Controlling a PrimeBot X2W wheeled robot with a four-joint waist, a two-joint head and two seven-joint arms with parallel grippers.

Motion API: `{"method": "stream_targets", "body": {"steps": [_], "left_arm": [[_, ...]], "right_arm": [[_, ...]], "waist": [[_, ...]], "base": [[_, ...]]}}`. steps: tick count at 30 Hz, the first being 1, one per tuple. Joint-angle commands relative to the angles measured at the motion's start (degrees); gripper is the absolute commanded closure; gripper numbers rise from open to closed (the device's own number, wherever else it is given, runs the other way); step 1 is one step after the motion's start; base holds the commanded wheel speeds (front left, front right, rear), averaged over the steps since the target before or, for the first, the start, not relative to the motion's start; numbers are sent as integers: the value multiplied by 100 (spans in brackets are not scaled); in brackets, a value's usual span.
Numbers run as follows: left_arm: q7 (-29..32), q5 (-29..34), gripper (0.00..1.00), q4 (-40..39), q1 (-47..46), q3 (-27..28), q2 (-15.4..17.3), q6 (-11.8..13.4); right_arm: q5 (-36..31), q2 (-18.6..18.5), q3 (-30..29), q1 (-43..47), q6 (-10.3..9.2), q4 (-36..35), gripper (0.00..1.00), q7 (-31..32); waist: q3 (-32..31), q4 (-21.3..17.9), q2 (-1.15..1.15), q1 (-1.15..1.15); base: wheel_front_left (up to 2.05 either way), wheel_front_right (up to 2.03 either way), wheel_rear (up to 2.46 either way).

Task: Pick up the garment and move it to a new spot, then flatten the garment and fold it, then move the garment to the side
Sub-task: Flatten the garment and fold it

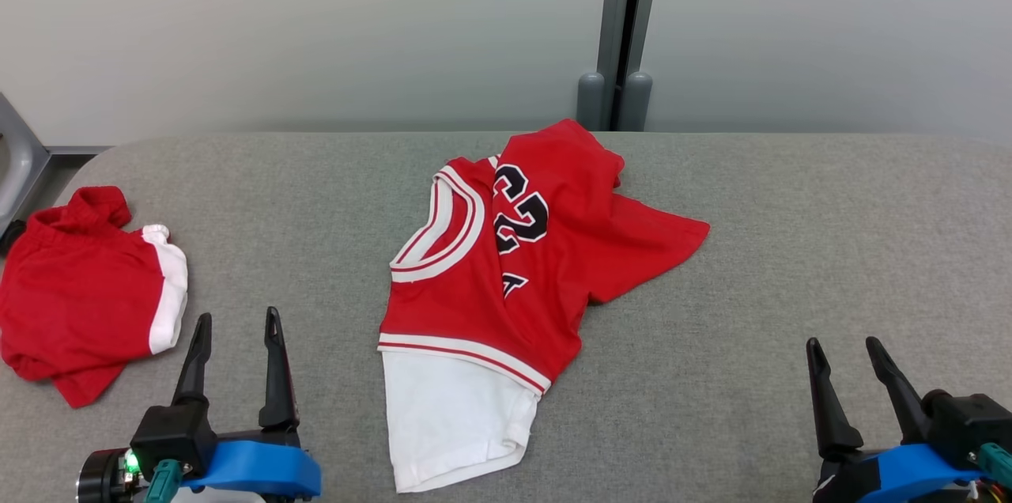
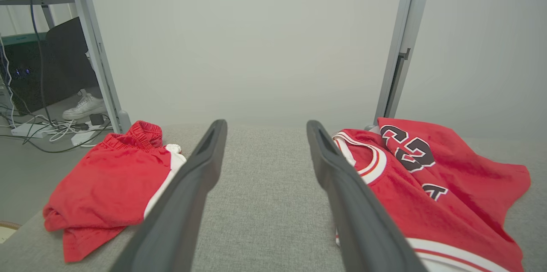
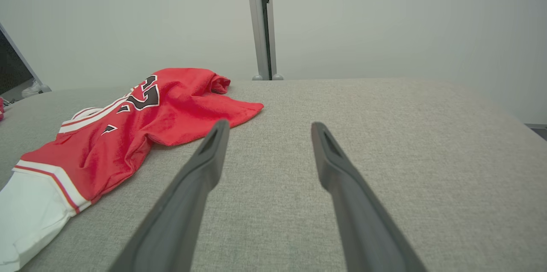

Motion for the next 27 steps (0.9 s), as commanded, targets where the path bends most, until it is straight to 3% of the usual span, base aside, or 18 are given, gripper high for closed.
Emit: {"method": "stream_targets", "body": {"steps": [1, 7, 13, 27], "left_arm": [[-16, 61, 0, 10, -24, 40, -20, -31], [-16, 156, 0, -45, -122, 63, -93, -80], [-16, 245, 0, -45, -319, 11, -202, -170], [-16, 326, 0, 35, -1036, -192, -524, -349]], "right_arm": [[-5, -47, -4, -19, 3, 4, 0, 29], [-60, -228, 65, -543, 3, 6, 0, 142], [-205, -671, 253, -1618, 2, 368, 0, 365], [-322, -1471, 399, -3580, 2, 2473, 0, 590]], "waist": [[11, 11, 0, 1], [143, 89, 0, 1], [427, 336, 0, 1], [1316, 1205, 0, 1]], "base": [[0, 0, 0], [0, 0, 0], [0, 0, 0], [0, 0, 0]]}}
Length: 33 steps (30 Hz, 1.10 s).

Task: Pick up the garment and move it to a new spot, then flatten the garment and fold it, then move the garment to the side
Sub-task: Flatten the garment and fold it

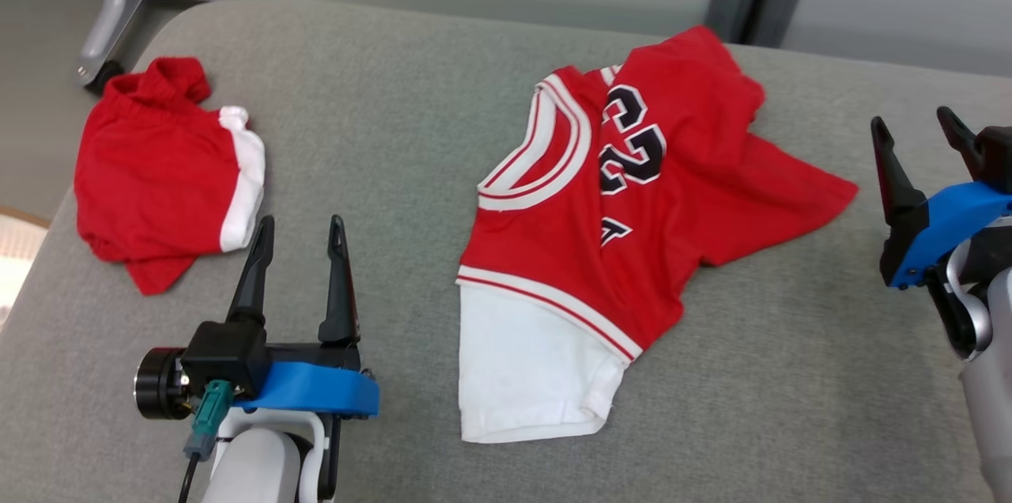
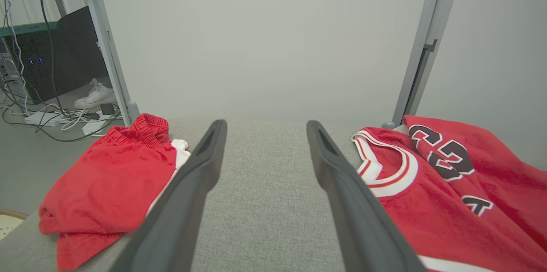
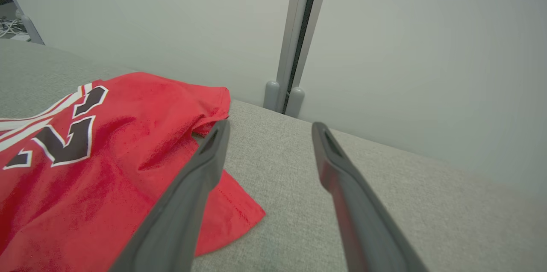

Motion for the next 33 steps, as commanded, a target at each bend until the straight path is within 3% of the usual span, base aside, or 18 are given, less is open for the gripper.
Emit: {"method": "stream_targets", "body": {"steps": [1, 18, 19, 20, 21, 33], "left_arm": [[-16, 9, 0, -3, -123, -8, -9, -8], [-16, -46, 0, 18, -413, -137, -87, 25], [-16, -58, 0, 19, -410, -137, -87, 36], [-16, -71, 0, 20, -406, -140, -88, 40], [-16, -77, 0, 23, -400, -141, -87, 42], [-16, -42, 0, 85, -8, 99, -88, 46]], "right_arm": [[-35, -86, 11, -144, 2, 250, 0, -10], [-2, -86, -12, -619, 2, 2410, 0, -317], [67, -21, 5, -654, 2, 2476, 55, -337], [118, 15, 12, -676, 2, 2527, 93, -388], [162, 33, 35, -701, 3, 2571, 100, -456], [797, 193, 52, -294, 2, 2528, 100, -1364]], "waist": [[237, 239, 0, -1], [576, 489, 0, -1], [569, 474, 0, -1], [556, 457, 0, -1], [542, 434, 0, -1], [-40, -205, 0, -1]], "base": [[0, 0, 0], [0, 0, 0], [0, 0, 0], [0, 0, 0], [0, 0, 0], [0, 0, 0]]}}
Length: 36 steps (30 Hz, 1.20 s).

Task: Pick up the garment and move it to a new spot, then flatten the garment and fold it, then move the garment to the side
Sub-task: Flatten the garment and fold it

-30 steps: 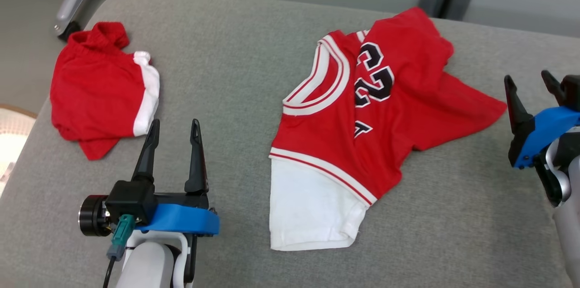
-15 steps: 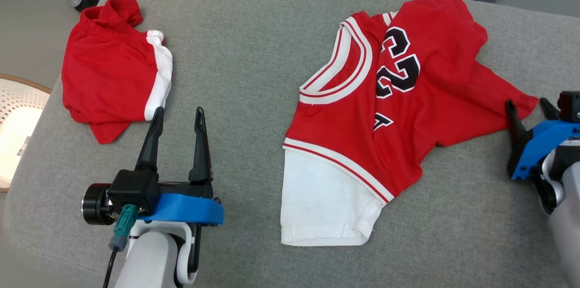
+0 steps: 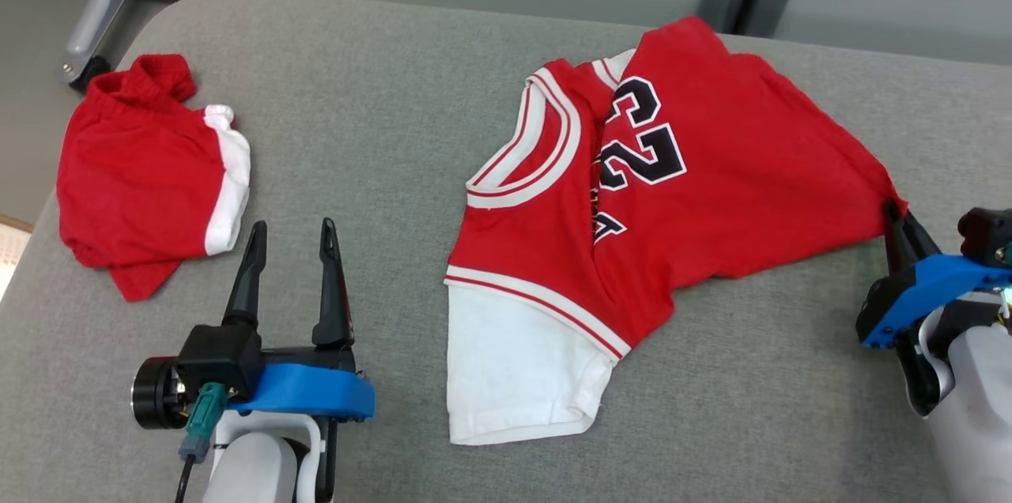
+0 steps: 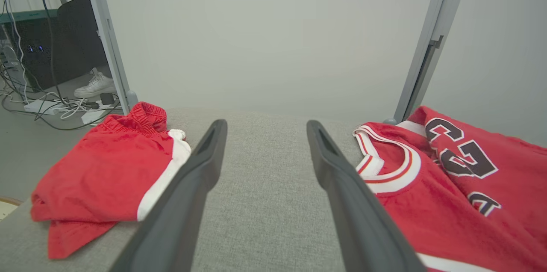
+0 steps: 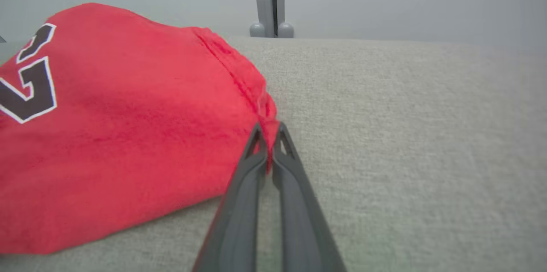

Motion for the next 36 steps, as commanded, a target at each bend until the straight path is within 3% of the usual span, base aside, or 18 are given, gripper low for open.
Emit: {"method": "stream_targets", "body": {"steps": [1, 12, 17, 18, 19, 20, 29, 36], "left_arm": [[-15, 28, 0, 14, 67, 30, -9, -12], [-14, 165, 0, 28, 467, 309, -8, -101], [-15, 197, 0, 48, 575, 369, -9, -155], [-15, 201, 0, 43, 588, 391, -8, -162], [-15, 201, 0, 48, 596, 407, -7, -171], [-15, 203, 0, 62, 610, 417, -7, -182], [-15, 278, 0, 92, 805, 466, -8, -237], [-15, 307, 0, 112, 933, 492, -6, -276]], "right_arm": [[54, -16, 28, 126, 1, -71, 100, -52], [757, -28, 0, 1587, 1, -1291, 100, -118], [878, 138, -345, 2272, 2, -1835, 100, 91], [868, 188, -394, 2376, 2, -1922, 75, 156], [833, 221, -444, 2461, 2, -1998, 19, 199], [797, 255, -503, 2522, 1, -2078, 0, 233], [109, 445, -931, 2836, 2, -3061, 0, 223], [-325, 673, -775, 3219, 2, -4233, 0, 215]], "waist": [[-207, -211, 0, 0], [-673, -746, 0, 0], [-802, -837, 0, 0], [-819, -851, 0, 0], [-844, -856, 0, 0], [-872, -860, 0, 0], [-1135, -956, 0, 0], [-1292, -1029, 0, 0]], "base": [[0, 0, 0], [0, 0, 0], [0, 0, 0], [0, 0, 0], [0, 0, 0], [0, 0, 0], [0, 0, 0], [0, 0, 0]]}}
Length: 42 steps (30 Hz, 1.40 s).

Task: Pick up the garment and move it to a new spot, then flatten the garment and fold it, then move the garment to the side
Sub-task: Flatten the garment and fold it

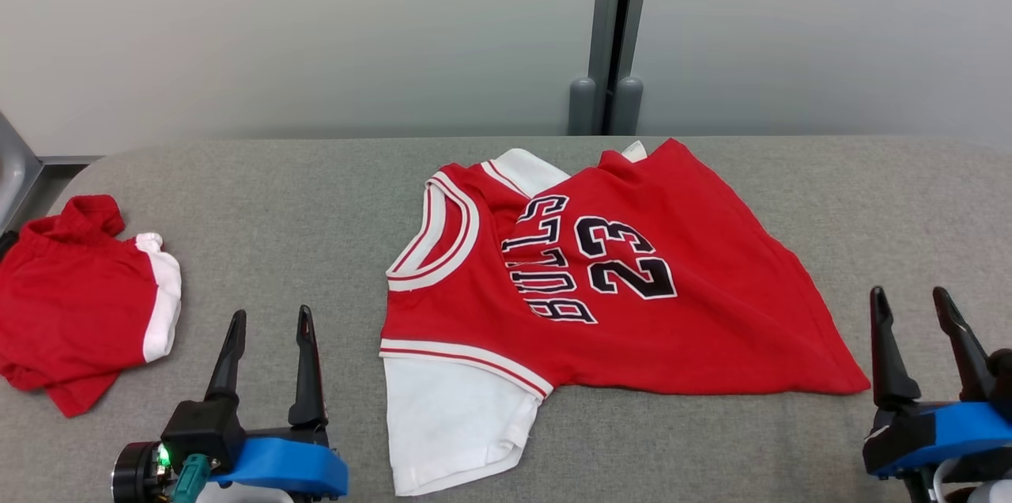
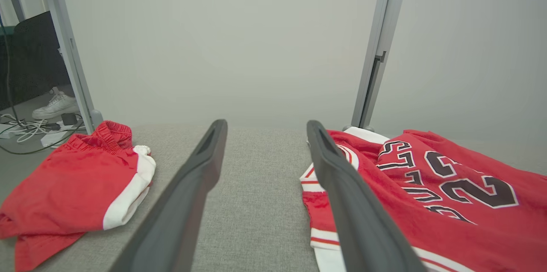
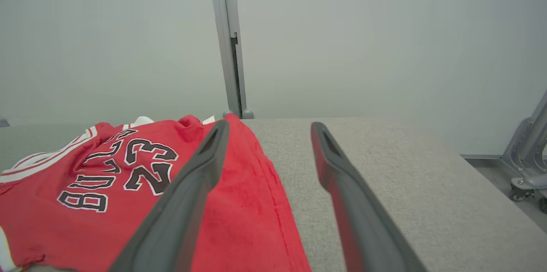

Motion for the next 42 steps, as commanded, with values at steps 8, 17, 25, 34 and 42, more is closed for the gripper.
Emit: {"method": "stream_targets", "body": {"steps": [8, 17, 25, 34, 42], "left_arm": [[-16, 100, 0, 24, 151, 57, 48, -56], [-16, 151, 0, 24, 197, 84, 93, -31], [-16, 188, 0, 84, 168, 43, 100, -19], [7, 261, 0, 462, 170, -307, 75, -189], [108, 359, 0, 1061, 251, -824, 77, -410]], "right_arm": [[-322, 388, 364, 791, 3, -1142, 0, 338], [-407, 550, 480, 1249, 3, -1581, 0, 555], [-469, 584, 451, 1286, 3, -1618, 0, 590], [-506, 506, 229, 1092, 3, -1237, 0, 651], [-549, 239, -140, 748, 2, -386, 0, 615]], "waist": [[-117, -23, 0, 1], [-91, -29, 0, 1], [-30, -1, 0, 1], [25, 48, 0, 1], [178, 61, 0, 1]], "base": [[0, 0, 0], [0, 0, 0], [0, 0, 0], [0, 0, 0], [0, 0, 0]]}}
